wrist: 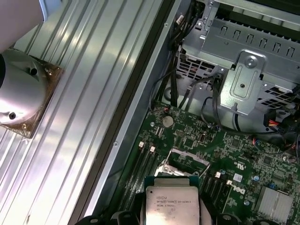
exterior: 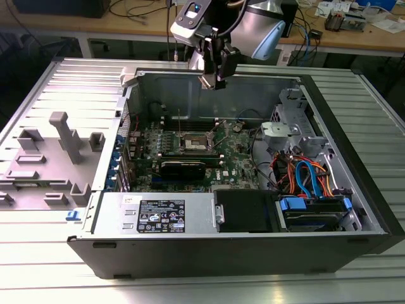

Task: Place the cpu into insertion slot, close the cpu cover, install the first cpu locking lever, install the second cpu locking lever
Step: 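Place the cpu into insertion slot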

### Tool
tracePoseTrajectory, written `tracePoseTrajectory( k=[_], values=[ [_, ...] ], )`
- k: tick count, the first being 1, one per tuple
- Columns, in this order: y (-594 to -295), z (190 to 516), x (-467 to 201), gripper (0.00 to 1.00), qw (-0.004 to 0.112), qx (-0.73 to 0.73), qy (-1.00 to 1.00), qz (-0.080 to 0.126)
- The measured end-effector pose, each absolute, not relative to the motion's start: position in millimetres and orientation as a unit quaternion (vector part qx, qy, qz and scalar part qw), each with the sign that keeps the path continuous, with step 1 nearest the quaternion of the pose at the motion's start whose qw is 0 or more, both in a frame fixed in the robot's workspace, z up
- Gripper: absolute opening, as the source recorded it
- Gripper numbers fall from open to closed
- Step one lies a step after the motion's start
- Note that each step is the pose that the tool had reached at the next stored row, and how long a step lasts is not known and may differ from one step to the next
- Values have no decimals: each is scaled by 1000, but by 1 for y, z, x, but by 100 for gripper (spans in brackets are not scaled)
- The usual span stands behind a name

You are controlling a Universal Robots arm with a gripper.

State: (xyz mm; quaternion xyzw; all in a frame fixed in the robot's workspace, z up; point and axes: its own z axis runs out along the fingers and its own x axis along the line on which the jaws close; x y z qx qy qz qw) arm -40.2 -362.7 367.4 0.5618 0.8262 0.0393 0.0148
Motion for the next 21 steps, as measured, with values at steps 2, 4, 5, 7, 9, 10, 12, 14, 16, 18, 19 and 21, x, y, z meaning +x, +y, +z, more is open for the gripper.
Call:
tracePoseTrajectory(
  k=[2, 4, 5, 7, 9, 10, 12, 14, 16, 18, 19, 21],
  values=[
    [-363, 367, -40, 55, 15, 563, 825, 39],
    [-363, 367, -40, 55, 15, 565, 824, 39],
    [-363, 367, -40, 55, 15, 568, 822, 39],
    [-363, 367, -40, 55, 15, 573, 818, 39],
    [-363, 367, -40, 55, 16, 579, 814, 39],
    [-363, 367, -40, 55, 16, 582, 812, 39],
    [-363, 367, -40, 55, 16, 586, 809, 39],
    [-363, 366, -40, 55, 16, 586, 809, 39],
    [-363, 365, -40, 55, 16, 586, 809, 39],
    [-363, 365, -40, 55, 16, 586, 809, 39],
    [-363, 365, -40, 55, 16, 586, 809, 39],
    [-363, 365, -40, 55, 16, 586, 809, 39]
  ],
)
